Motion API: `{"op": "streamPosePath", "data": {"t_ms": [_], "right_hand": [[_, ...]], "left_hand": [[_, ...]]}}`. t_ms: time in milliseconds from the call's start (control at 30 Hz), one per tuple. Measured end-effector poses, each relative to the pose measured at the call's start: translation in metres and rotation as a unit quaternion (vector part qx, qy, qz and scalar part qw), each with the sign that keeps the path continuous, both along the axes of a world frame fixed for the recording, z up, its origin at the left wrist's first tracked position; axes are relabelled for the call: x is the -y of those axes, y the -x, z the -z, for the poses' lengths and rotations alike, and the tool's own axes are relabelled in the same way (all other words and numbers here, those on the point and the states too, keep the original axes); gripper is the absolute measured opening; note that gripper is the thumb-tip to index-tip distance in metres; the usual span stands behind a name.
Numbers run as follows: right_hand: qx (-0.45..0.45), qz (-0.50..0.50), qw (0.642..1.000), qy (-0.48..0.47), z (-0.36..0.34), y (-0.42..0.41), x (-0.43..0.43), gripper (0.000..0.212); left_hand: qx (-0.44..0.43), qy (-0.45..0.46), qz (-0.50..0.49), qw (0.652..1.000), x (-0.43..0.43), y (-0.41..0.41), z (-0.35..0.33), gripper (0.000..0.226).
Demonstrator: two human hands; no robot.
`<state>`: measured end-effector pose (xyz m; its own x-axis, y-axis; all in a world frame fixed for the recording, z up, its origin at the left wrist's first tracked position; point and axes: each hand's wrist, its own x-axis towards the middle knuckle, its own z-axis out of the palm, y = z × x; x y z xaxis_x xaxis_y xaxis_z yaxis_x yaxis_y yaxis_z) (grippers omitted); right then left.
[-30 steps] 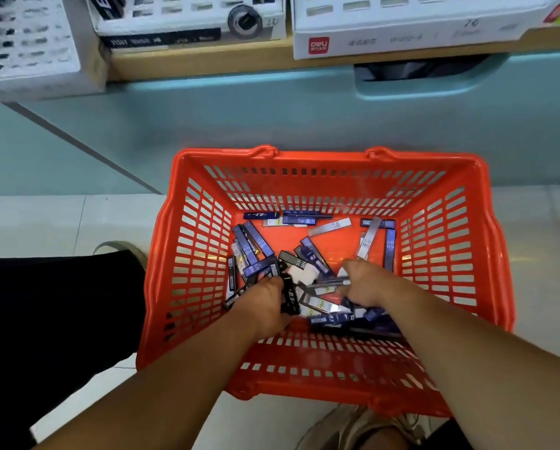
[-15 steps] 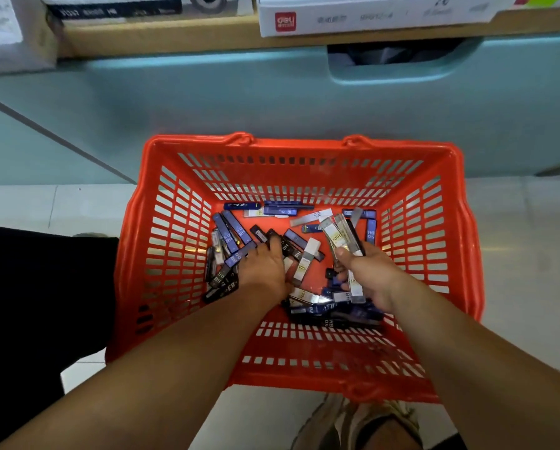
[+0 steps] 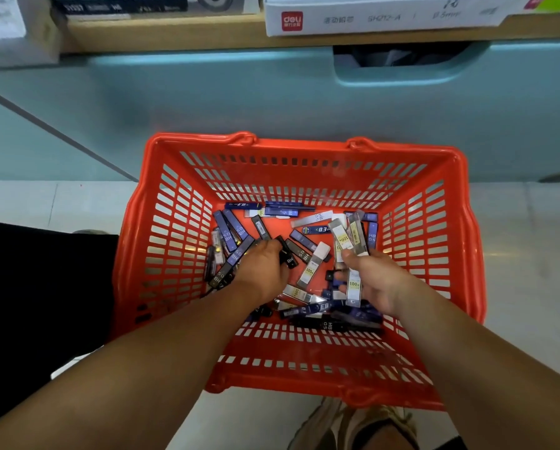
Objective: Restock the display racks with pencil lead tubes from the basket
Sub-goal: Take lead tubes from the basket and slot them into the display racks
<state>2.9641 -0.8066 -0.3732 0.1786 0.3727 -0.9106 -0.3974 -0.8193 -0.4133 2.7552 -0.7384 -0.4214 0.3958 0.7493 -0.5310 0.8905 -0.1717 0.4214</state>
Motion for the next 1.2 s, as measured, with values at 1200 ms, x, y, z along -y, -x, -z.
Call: {"op": "streamPosePath", "data": {"t_ms": [1200], "right_hand": [[0.053,-0.094,0.994,0.02,-0.028,0.005,0.025,0.027]], "left_hand": [[-0.052,0.148,0.143,0.977,0.011,-0.011,0.007,0.038]]}}
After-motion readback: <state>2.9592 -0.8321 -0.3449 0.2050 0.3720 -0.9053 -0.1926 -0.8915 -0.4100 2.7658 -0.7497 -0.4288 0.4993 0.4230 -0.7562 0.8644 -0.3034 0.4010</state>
